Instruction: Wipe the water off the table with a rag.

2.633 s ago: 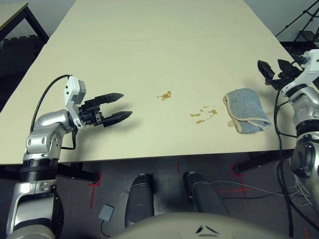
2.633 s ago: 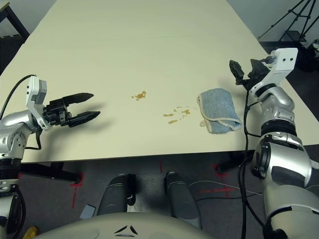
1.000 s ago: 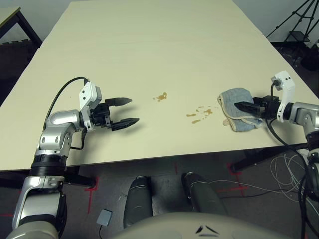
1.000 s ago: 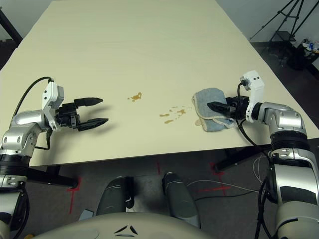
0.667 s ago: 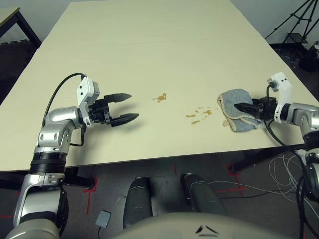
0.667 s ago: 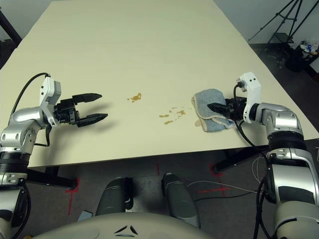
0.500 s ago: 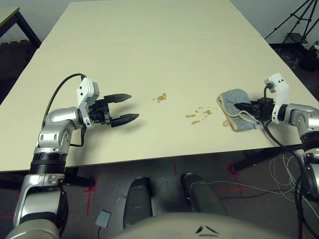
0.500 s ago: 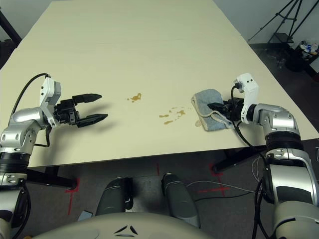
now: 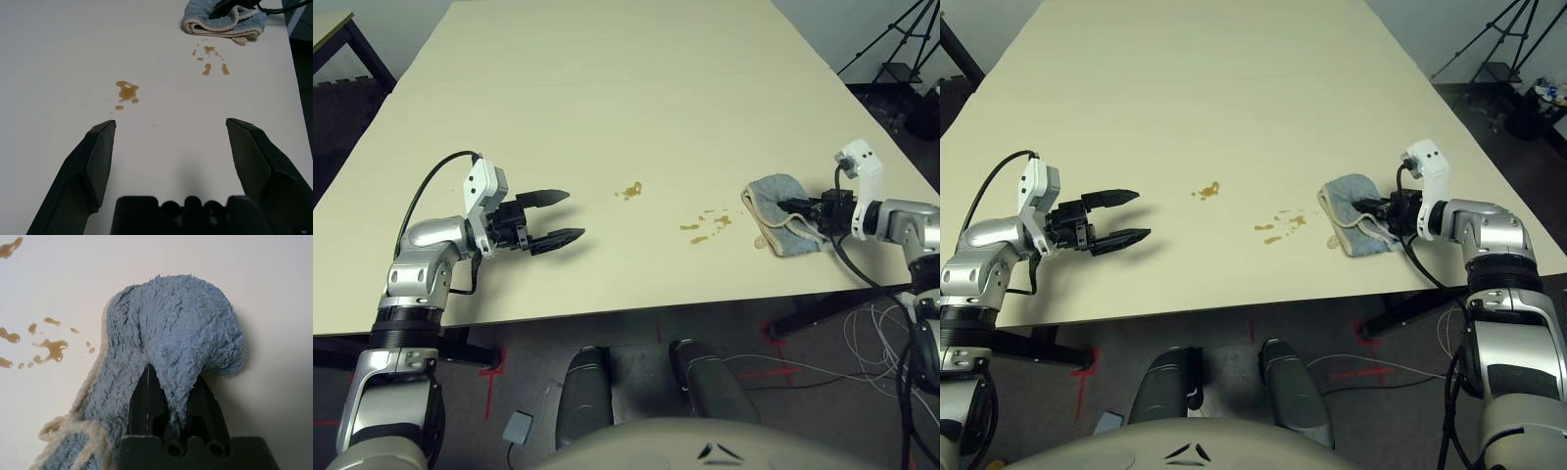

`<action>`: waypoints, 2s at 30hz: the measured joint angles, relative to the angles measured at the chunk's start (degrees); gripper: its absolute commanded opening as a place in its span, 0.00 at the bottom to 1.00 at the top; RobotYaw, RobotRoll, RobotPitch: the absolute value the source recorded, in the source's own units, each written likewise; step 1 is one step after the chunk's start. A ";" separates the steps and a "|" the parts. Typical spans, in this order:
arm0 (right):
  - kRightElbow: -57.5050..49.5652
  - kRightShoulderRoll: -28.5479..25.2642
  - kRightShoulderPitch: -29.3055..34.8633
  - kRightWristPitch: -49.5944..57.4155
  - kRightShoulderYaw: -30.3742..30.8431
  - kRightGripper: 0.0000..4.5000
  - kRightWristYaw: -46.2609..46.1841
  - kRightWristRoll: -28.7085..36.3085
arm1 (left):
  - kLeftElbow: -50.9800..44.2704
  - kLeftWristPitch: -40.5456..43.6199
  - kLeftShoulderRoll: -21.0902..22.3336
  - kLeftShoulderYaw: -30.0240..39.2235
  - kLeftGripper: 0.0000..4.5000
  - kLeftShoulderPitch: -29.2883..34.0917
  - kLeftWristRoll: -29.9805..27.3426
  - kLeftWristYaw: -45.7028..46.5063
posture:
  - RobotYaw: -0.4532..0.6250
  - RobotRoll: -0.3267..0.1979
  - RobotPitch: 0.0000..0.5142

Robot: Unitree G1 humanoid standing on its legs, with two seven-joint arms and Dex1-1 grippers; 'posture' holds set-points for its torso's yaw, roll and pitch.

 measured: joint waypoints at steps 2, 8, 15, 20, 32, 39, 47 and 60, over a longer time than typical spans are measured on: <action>-2.82 0.44 -0.34 1.38 -0.09 0.03 -1.65 0.39 | -0.07 0.13 0.47 0.38 1.00 0.36 -0.01 -0.02 | 0.31 0.62 0.28; -9.60 4.67 0.76 3.57 0.83 0.03 -5.78 0.65 | -0.44 0.94 1.32 0.91 1.00 2.07 -0.19 -0.19 | 0.32 0.62 0.29; -15.63 9.55 4.06 2.94 3.59 0.03 -8.78 -0.88 | -1.04 1.01 2.75 2.39 1.00 3.80 -0.20 -0.25 | 0.32 0.62 0.29; -21.24 13.65 5.74 4.98 5.14 0.03 -9.56 -0.97 | -2.54 1.26 2.75 2.53 1.00 4.25 -0.23 -0.18 | 0.35 0.62 0.30; -33.35 21.16 8.90 11.58 11.88 0.03 -9.59 0.30 | -2.66 1.49 2.75 2.60 1.00 4.45 -0.23 -0.11 | 0.35 0.62 0.30; -37.02 20.65 10.56 13.61 13.74 0.03 -9.52 1.93 | -2.67 1.49 2.75 2.59 1.00 4.44 -0.22 -0.10 | 0.34 0.62 0.29; -34.25 15.26 8.77 13.86 13.61 0.03 -7.87 3.87 | -2.56 1.47 2.53 2.44 1.00 4.06 -0.20 -0.10 | 0.33 0.62 0.28; -11.25 -1.27 1.09 2.37 10.89 0.03 -6.17 0.76 | -1.92 0.86 2.46 2.06 1.00 2.15 -0.12 -0.24 | 0.32 0.62 0.26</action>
